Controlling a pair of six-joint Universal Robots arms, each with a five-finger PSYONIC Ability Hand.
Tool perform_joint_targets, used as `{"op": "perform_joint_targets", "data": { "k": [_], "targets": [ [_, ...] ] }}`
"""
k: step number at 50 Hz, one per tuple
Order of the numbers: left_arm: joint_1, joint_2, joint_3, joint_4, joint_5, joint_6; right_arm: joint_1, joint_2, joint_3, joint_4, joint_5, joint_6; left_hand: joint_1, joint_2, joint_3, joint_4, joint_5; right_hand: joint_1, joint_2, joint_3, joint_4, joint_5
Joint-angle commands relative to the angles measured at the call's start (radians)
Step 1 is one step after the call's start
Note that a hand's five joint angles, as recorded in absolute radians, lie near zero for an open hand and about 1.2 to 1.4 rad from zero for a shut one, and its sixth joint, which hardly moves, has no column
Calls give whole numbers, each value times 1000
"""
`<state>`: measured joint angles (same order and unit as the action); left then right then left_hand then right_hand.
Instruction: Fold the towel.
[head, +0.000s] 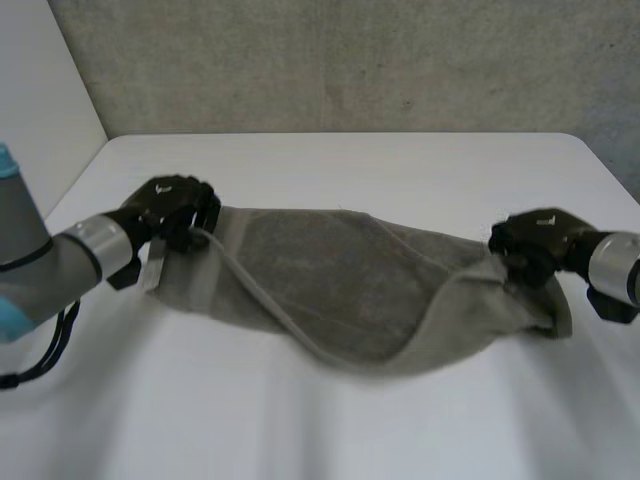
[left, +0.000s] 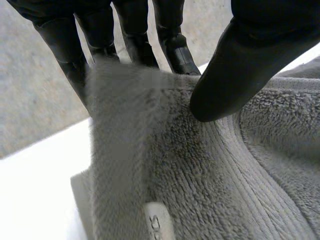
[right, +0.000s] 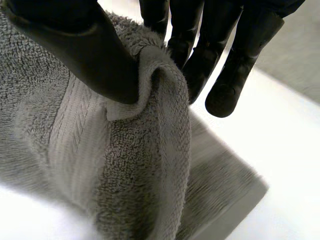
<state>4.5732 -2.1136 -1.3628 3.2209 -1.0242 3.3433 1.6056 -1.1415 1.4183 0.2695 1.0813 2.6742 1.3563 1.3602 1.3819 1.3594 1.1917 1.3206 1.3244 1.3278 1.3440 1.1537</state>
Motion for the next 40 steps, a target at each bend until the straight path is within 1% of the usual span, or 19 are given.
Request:
{"op": "perform_joint_targets", "data": {
  "k": [1, 2, 3, 5, 8, 10, 12, 13, 14, 15, 16, 17, 20, 28, 36, 37, 38, 39, 40],
  "targets": [
    [-42, -147, 259, 0, -115, 1, -4, 54, -85, -115, 20, 191, 40, 36, 14, 37, 30, 76, 72, 68, 52, 68],
    [-46, -191, 321, 0, -144, 2, -1, 72, -107, -128, 35, 216, 40, 36, 14, 37, 30, 76, 72, 68, 52, 68],
    [-46, -192, 321, 0, -145, 2, 2, 98, -130, -136, 51, 234, 40, 36, 14, 37, 30, 76, 72, 68, 52, 68],
    [-56, -280, 439, -3, -187, 2, 7, 129, -156, -138, 67, 242, 40, 36, 14, 37, 30, 76, 72, 68, 52, 68],
    [-59, -322, 491, -6, -201, 1, 22, 187, -208, -138, 110, 246, 40, 36, 14, 37, 30, 76, 72, 68, 52, 68],
    [-69, -402, 586, -10, -214, 1, 30, 218, -234, -138, 134, 250, 40, 36, 14, 37, 30, 76, 72, 68, 52, 68],
    [-76, -437, 625, -10, -217, 1, 37, 265, -275, -138, 201, 253, 40, 36, 14, 37, 30, 76, 72, 68, 52, 68],
    [-79, -468, 660, -10, -218, 1, 37, 266, -275, -138, 201, 253, 40, 36, 14, 37, 30, 76, 72, 68, 52, 68],
    [-79, -468, 660, -10, -218, 1, 39, 285, -291, -138, 239, 253, 40, 36, 14, 37, 30, 76, 72, 68, 52, 68],
    [-83, -498, 691, -9, -224, 2, 39, 286, -291, -138, 239, 253, 40, 36, 14, 37, 30, 76, 72, 68, 52, 68],
    [-88, -523, 717, -9, -237, 2, 40, 299, -303, -138, 274, 253, 40, 36, 14, 37, 30, 76, 72, 68, 52, 68],
    [-88, -523, 717, -9, -237, 2, 40, 299, -303, -138, 275, 253, 40, 36, 14, 37, 30, 76, 72, 68, 52, 68],
    [-99, -584, 786, -7, -261, 4, 40, 322, -318, -135, 328, 248, 40, 36, 14, 37, 30, 76, 72, 68, 52, 68],
    [-129, -634, 832, 0, -257, 7, 40, 315, -297, -136, 338, 250, 40, 36, 14, 37, 30, 76, 72, 68, 52, 68],
    [-137, -670, 881, 4, -261, 7, 40, 327, -294, -136, 353, 245, 40, 36, 14, 37, 30, 62, 58, 55, 39, 55],
    [-137, -674, 884, 4, -261, 7, 42, 327, -291, -138, 351, 245, 40, 36, 14, 37, 30, -234, -238, -242, -258, -242],
    [-137, -674, 884, 4, -261, 7, 42, 327, -291, -138, 351, 245, 40, 36, 14, 37, 30, -237, -241, -245, -261, -245],
    [-137, -674, 884, 4, -261, 7, 42, 327, -289, -139, 353, 245, 40, 36, 14, 37, 30, -450, -453, -457, -473, -457],
    [-137, -674, 884, 4, -261, 7, 42, 327, -289, -139, 353, 245, 40, 36, 14, 37, 30, -452, -456, -459, -475, -459]
  ]
}}
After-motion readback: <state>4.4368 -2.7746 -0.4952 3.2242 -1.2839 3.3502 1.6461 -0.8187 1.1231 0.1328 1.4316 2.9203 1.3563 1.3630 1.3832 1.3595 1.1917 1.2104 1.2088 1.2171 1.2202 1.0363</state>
